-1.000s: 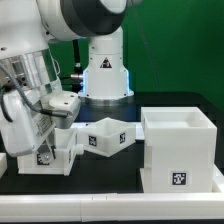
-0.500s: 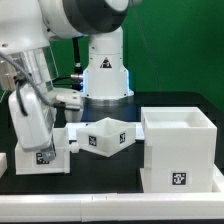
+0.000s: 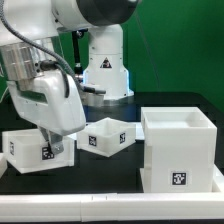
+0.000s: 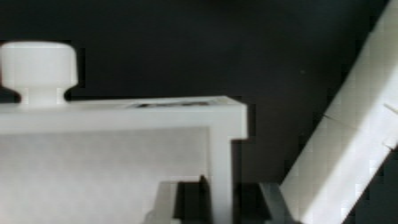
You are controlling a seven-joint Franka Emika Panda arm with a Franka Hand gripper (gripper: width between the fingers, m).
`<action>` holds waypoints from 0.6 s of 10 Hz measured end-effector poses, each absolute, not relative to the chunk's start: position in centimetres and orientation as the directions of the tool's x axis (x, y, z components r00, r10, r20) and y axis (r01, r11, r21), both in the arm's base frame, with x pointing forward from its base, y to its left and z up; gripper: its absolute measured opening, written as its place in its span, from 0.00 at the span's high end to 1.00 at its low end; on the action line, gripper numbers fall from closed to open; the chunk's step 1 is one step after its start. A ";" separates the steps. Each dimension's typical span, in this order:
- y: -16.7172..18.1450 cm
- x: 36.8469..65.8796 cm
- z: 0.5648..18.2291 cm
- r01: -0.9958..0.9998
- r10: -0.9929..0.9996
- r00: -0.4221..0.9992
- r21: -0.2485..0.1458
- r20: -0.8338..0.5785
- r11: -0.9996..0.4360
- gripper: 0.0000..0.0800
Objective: Assemble drawer
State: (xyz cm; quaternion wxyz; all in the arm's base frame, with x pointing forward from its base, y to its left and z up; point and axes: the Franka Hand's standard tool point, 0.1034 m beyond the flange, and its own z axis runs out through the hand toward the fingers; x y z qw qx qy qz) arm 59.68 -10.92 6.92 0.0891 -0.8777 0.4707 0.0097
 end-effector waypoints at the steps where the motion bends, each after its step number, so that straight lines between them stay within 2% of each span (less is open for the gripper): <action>1: -11.0 59.7 6.9 -0.792 -0.790 0.607 -0.152 -0.091 -0.591 0.95; 2: -11.0 59.7 6.9 -0.756 -0.755 0.651 -0.155 -0.078 -0.636 0.95; 3: -10.6 60.3 7.3 -0.574 -0.581 0.814 -0.154 0.004 -0.804 0.95; 4: -9.9 60.5 7.7 -0.441 -0.452 0.891 -0.162 0.036 -0.883 0.95; 6: -7.9 60.2 8.4 -0.311 -0.324 0.943 -0.142 0.080 -0.940 0.95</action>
Offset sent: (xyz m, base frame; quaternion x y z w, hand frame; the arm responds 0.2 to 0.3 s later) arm 0.0071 0.0350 0.0139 0.0654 0.0184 -0.3813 0.9220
